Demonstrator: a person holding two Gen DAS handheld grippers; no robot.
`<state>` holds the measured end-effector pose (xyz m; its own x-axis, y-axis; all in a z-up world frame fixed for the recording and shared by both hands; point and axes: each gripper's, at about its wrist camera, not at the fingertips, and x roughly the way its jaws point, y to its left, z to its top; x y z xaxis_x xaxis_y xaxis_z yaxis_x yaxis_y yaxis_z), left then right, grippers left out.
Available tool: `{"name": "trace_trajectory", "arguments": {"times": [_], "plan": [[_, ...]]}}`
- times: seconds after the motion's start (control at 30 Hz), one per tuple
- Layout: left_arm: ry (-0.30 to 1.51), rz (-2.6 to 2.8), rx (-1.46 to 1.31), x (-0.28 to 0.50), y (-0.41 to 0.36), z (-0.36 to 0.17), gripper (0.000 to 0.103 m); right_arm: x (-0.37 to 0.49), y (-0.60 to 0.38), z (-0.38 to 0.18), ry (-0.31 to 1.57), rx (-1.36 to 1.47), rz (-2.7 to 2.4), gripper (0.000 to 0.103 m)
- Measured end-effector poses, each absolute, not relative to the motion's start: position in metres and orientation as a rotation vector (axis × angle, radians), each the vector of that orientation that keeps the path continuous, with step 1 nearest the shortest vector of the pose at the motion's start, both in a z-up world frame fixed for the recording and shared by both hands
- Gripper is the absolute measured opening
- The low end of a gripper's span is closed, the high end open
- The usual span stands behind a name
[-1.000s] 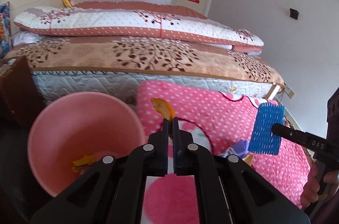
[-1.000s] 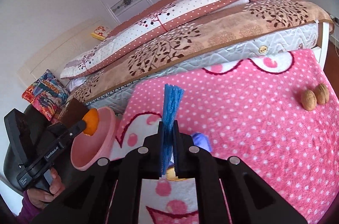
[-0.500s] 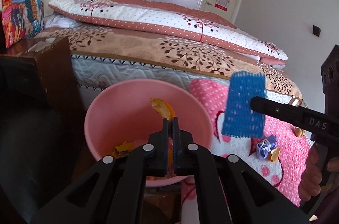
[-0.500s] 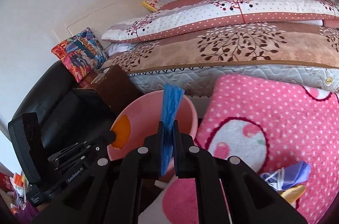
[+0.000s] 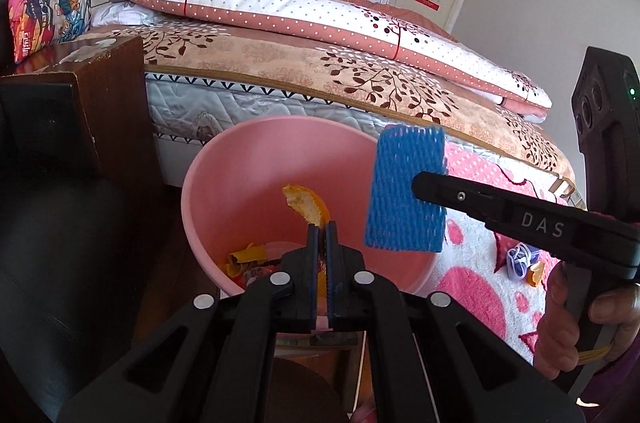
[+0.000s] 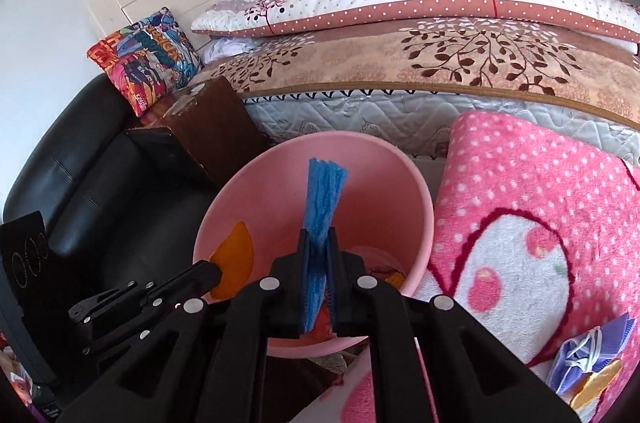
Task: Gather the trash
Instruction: 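Open both grippers to drop the peel and sleeve into the bin, then move both grippers back over the bed toward the purple cloth and yellow sponge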
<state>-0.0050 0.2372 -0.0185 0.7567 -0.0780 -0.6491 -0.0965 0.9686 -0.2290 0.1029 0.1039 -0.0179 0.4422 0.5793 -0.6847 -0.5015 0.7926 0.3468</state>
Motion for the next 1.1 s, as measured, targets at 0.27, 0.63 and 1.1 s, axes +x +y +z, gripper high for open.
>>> {"name": "trace_trajectory", "arguments": {"times": [0.27, 0.63, 1.1], "plan": [[0.737, 0.006, -0.260, -0.001, 0.238, -0.021, 0.029, 0.105, 0.105, -0.022, 0.890, 0.106, 0.660, 0.036], [0.704, -0.026, -0.277, -0.007, 0.230, -0.011, 0.035, 0.086, 0.060, -0.008, 0.833, 0.144, 0.606, 0.037], [0.696, -0.248, -0.162, -0.001, 0.145, -0.003, 0.035, 0.034, -0.093, -0.023, 0.845, 0.239, 0.288, 0.041]]}}
